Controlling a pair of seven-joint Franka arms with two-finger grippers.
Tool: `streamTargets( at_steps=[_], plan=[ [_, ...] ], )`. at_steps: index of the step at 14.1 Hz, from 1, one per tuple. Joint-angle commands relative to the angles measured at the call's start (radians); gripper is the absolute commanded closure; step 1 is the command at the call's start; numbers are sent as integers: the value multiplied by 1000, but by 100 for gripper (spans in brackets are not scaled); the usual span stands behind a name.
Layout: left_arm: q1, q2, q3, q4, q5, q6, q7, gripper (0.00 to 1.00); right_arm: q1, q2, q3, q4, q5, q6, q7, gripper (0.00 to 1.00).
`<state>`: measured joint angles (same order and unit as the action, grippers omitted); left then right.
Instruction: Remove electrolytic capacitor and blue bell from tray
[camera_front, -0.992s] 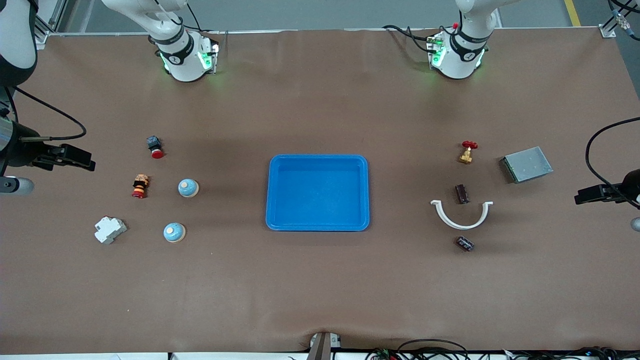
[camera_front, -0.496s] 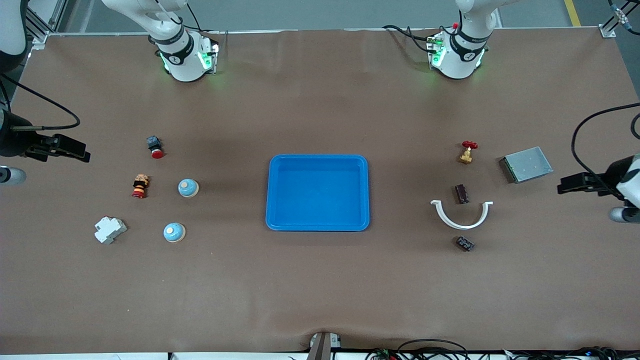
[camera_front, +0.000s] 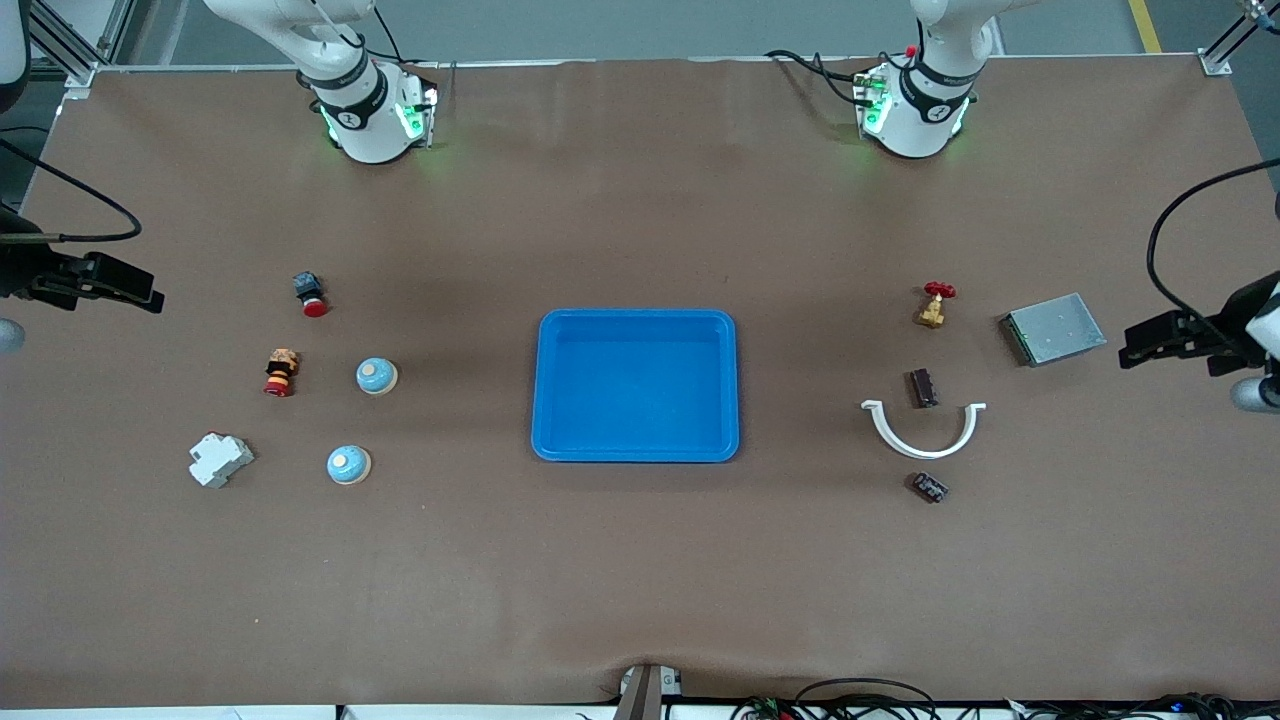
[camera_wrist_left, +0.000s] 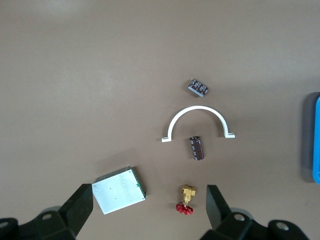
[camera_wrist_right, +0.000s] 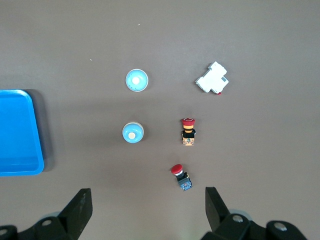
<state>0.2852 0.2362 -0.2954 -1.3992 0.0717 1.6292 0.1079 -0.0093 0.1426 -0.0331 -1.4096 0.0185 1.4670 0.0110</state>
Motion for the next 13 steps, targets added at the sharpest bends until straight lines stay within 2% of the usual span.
streamTargets(
  at_steps=[1, 2, 3, 7, 9, 13],
  plan=[
    [-140, -50, 123, -27, 3, -29, -11, 0, -8, -31, 7, -32, 9, -5, 10, 0],
    [-232, -58, 222, -26, -10, -70, -31, 0, -8, -43, 7, -40, 9, -5, 12, 0],
    [-283, -60, 269, -29, -29, -80, -36, 0, -6, -46, 7, -42, 9, -5, 12, 0],
    [-319, -95, 288, -72, -73, -63, -47, 0, -9, -51, 7, -64, 9, 10, 12, 0],
    [-356, -104, 324, -98, -76, -29, -50, 0, -9, -51, 7, -72, 9, 18, 12, 0],
    [-380, -103, 317, -119, -75, 20, -172, 0, -8, -101, 7, -156, 11, 78, 14, 0]
  ],
)
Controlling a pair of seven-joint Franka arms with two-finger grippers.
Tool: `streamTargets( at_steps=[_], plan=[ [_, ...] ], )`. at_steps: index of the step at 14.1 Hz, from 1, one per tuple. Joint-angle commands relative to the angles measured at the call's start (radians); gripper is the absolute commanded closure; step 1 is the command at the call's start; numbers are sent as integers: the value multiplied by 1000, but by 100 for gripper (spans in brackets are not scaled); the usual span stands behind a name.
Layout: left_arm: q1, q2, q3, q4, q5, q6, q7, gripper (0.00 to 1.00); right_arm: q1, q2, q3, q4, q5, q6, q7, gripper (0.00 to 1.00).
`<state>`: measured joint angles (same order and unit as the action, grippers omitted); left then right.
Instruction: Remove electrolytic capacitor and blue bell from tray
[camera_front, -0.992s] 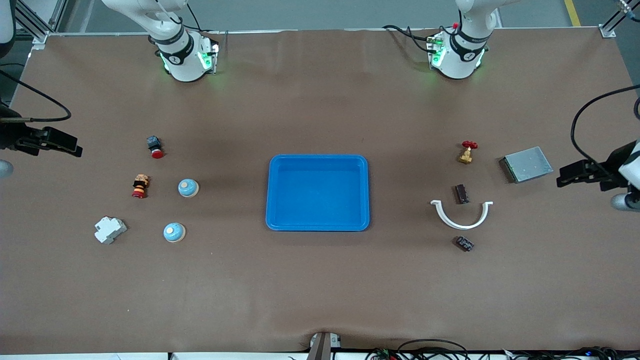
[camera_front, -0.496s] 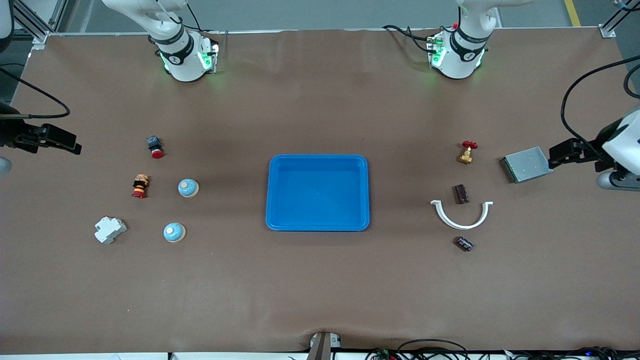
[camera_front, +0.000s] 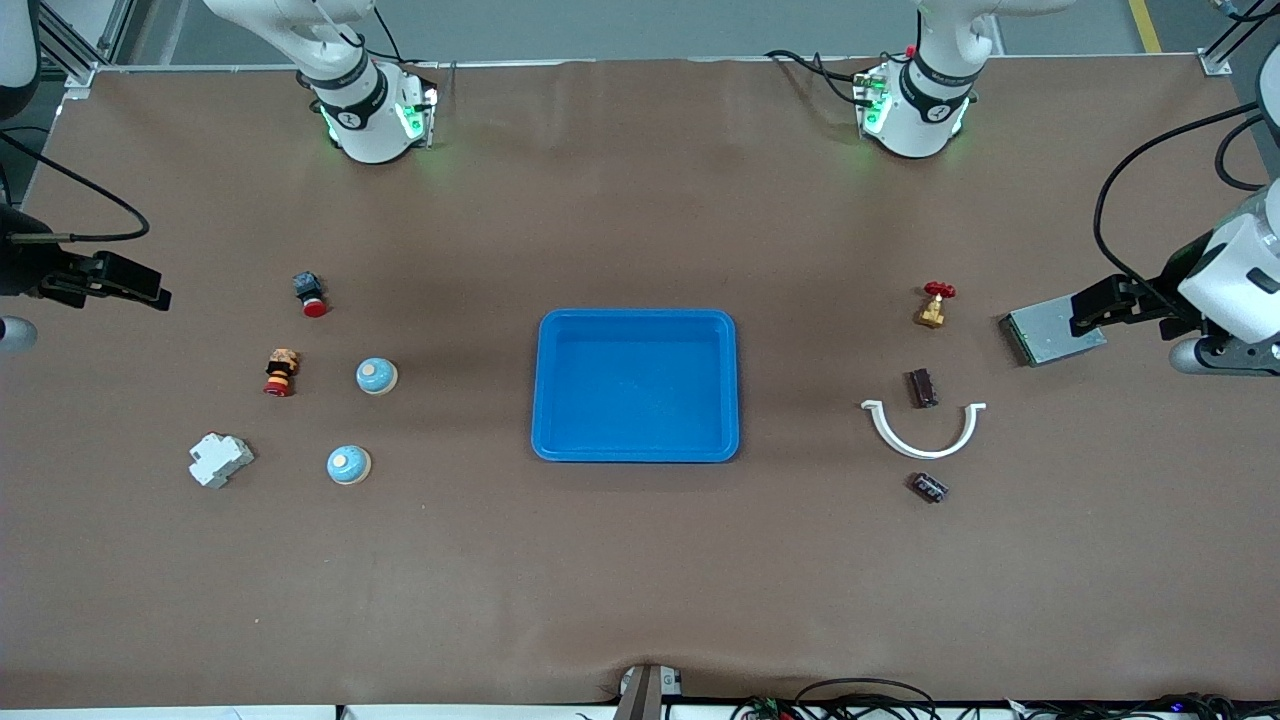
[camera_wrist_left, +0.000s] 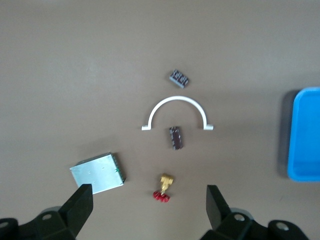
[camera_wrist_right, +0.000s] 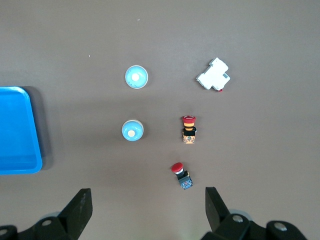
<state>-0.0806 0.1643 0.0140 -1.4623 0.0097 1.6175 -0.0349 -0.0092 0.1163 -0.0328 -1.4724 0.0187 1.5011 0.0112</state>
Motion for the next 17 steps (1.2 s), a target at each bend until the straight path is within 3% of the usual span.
streamTargets(
  at_steps=[1, 17],
  plan=[
    [-5, -32, -12, -73, -11, 39, -28, 0, -8, -76, 7, -101, 10, 50, 13, 0],
    [10, -57, -17, -67, -33, 13, -6, 0, -11, -84, 4, -78, 52, 30, 15, 0]
  ],
)
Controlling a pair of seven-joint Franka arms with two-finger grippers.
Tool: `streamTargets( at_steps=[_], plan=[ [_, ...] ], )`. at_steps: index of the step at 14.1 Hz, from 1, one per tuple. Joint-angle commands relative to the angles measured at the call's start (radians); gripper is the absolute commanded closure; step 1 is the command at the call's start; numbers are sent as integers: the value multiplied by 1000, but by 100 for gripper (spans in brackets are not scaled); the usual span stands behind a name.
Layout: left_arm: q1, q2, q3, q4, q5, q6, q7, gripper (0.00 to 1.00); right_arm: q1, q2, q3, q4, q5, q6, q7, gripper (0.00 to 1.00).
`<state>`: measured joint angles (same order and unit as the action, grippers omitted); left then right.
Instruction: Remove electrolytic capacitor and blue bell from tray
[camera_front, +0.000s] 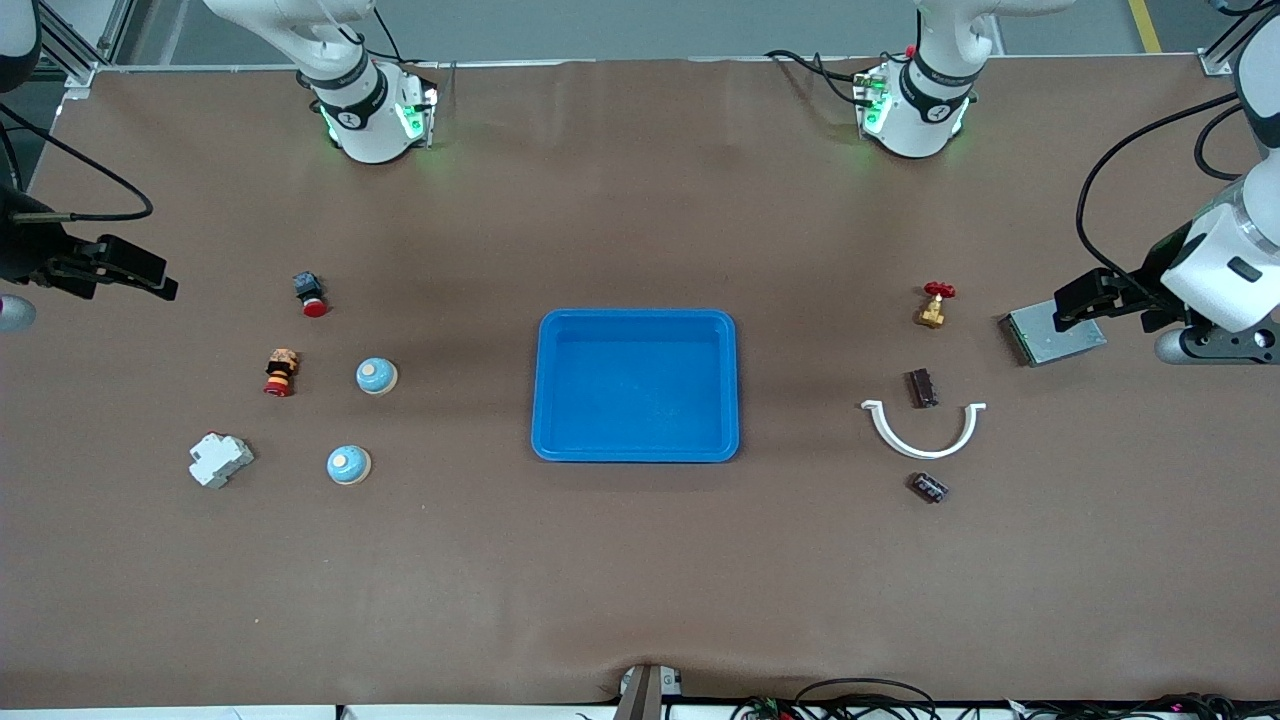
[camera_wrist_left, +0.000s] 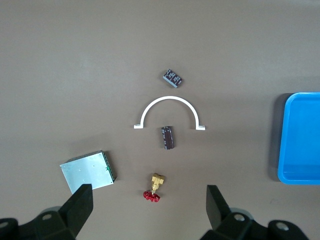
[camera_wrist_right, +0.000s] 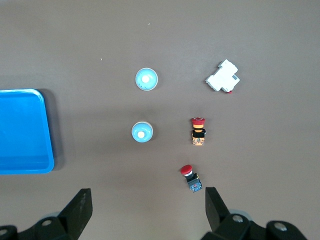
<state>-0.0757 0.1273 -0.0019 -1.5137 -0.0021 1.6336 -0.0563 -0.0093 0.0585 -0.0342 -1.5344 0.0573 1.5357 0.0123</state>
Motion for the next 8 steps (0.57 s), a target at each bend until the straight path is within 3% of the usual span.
streamTargets(
  at_steps=[1, 8],
  plan=[
    [5, -20, -1, -16, -19, -8, 12, 0, -12, -26, 5, -16, 13, -5, 14, 0],
    [5, -14, -1, -13, -19, -8, 18, 0, -21, -40, 5, -16, 13, -5, 14, 0]
  ],
)
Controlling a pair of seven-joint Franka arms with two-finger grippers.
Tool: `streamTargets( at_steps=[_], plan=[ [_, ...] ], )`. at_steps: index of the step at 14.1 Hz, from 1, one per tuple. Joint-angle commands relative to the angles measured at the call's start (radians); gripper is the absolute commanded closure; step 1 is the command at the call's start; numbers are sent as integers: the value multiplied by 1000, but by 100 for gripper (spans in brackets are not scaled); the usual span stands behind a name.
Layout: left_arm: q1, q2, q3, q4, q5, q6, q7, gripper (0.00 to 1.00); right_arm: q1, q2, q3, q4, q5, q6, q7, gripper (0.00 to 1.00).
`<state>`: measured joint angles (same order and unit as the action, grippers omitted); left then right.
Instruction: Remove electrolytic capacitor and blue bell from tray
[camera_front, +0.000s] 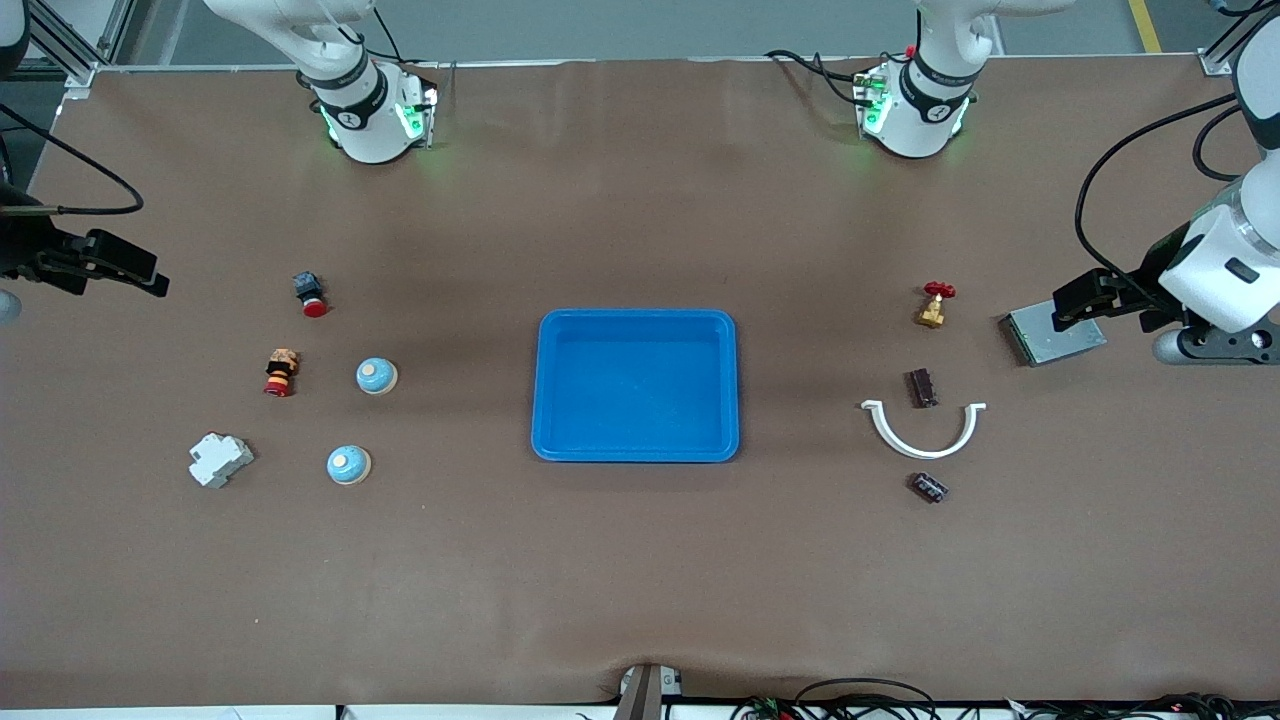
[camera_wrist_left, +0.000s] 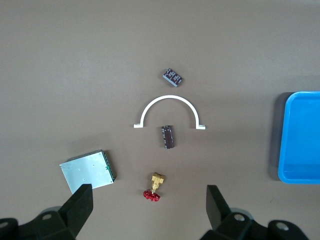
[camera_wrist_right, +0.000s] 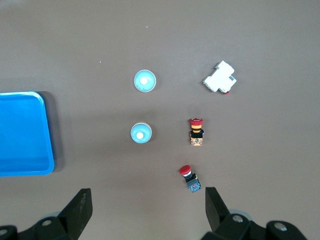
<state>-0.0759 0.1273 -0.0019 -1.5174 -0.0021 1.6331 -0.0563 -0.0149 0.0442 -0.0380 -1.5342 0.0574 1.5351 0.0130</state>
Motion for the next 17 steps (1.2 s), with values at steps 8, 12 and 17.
streamTargets(
  at_steps=[8, 12, 17],
  plan=[
    [4, -14, -1, -9, -19, -7, 6, 0, -17, -26, 9, -17, 21, -6, 13, 0],
    [2, -14, -1, -9, -19, -7, 0, 0, -17, -23, 9, -17, 19, -3, 12, 0],
    [4, -9, -1, -9, -19, -7, 0, 0, -33, -24, 10, -18, 21, -7, 9, 0]
  ],
)
